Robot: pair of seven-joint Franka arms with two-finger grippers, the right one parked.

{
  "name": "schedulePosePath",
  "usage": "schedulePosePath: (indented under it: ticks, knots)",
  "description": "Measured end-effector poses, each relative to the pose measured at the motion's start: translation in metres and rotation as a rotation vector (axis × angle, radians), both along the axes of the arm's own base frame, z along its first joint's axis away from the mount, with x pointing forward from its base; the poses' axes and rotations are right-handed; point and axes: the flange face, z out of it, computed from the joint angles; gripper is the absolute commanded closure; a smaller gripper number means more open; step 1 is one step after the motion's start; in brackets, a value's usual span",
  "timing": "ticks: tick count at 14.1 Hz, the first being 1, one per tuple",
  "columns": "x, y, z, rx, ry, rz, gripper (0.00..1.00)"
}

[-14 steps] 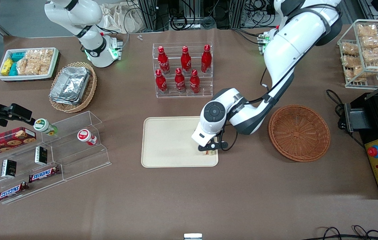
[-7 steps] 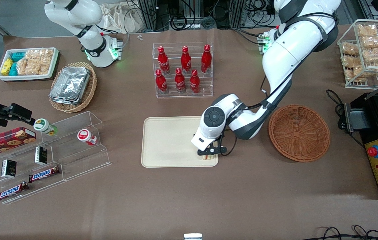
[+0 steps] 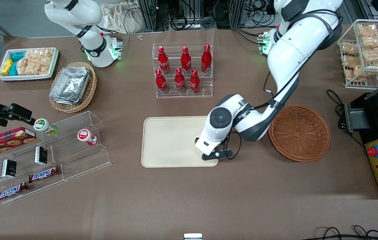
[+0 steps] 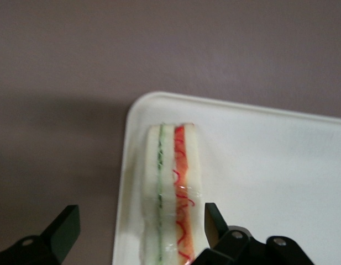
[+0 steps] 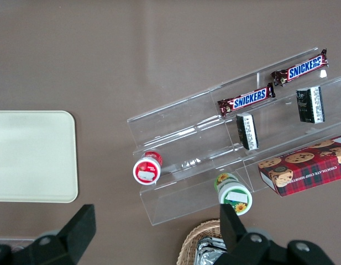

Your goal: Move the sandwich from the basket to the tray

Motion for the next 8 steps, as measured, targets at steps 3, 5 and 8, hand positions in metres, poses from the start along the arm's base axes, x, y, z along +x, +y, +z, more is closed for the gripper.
schedulePosePath:
  ticks: [3,5,8]
  knots:
    - [0.022,0.045,0.084,-0.006,-0.028,0.099,0.00]
    - [0.032,0.091,0.142,0.023,-0.062,0.168,0.00]
    - [0.035,0.137,0.187,0.058,-0.102,0.234,0.00]
